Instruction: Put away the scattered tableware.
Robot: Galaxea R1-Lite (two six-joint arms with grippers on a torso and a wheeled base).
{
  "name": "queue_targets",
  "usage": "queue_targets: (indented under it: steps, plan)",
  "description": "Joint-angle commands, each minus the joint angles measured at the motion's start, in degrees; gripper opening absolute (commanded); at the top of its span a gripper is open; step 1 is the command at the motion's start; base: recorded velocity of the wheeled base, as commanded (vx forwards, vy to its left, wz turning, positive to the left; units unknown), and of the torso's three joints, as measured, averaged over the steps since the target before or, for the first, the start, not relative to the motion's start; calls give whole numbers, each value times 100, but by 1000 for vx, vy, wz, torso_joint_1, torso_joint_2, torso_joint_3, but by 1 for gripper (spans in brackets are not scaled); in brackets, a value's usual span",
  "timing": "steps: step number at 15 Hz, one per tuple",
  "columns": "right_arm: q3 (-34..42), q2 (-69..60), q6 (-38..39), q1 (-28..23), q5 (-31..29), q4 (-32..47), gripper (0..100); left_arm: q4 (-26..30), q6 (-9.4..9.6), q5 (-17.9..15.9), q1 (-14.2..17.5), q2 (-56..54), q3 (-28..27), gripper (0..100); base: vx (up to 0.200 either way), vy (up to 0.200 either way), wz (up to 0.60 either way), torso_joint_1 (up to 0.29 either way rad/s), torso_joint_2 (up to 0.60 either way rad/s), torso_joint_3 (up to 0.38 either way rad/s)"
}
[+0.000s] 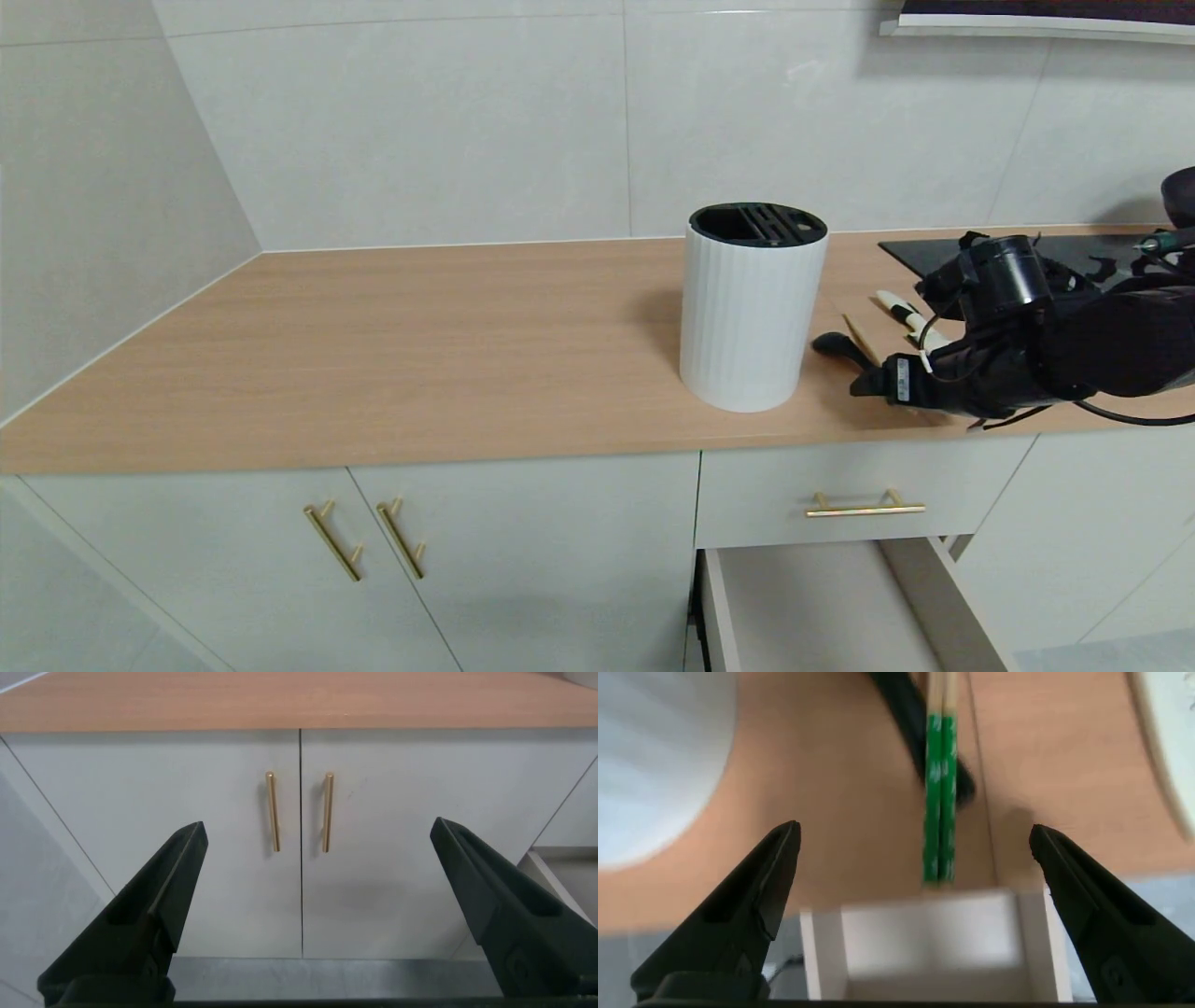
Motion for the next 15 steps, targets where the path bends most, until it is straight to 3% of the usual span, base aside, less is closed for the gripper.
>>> queue_targets:
  steps: [1, 5, 6, 15]
  plan:
    - [0, 87, 2, -42, -10, -29, 100, -6, -1, 1, 4, 2, 0, 100, 0, 0, 0, 0, 0, 0]
    - [0, 105, 2, -42, -10, -46, 100, -6, -1, 1, 4, 2, 0, 100, 0, 0, 0, 0, 0, 0]
    - [0, 114, 2, -42, -10, -46, 0, 2, -1, 1, 4, 2, 0, 100, 0, 0, 0, 0, 0, 0]
    - [97, -352, 2, -42, -10, -38, 0, 2, -1, 1, -5, 2, 0, 100, 0, 0, 0, 0, 0, 0]
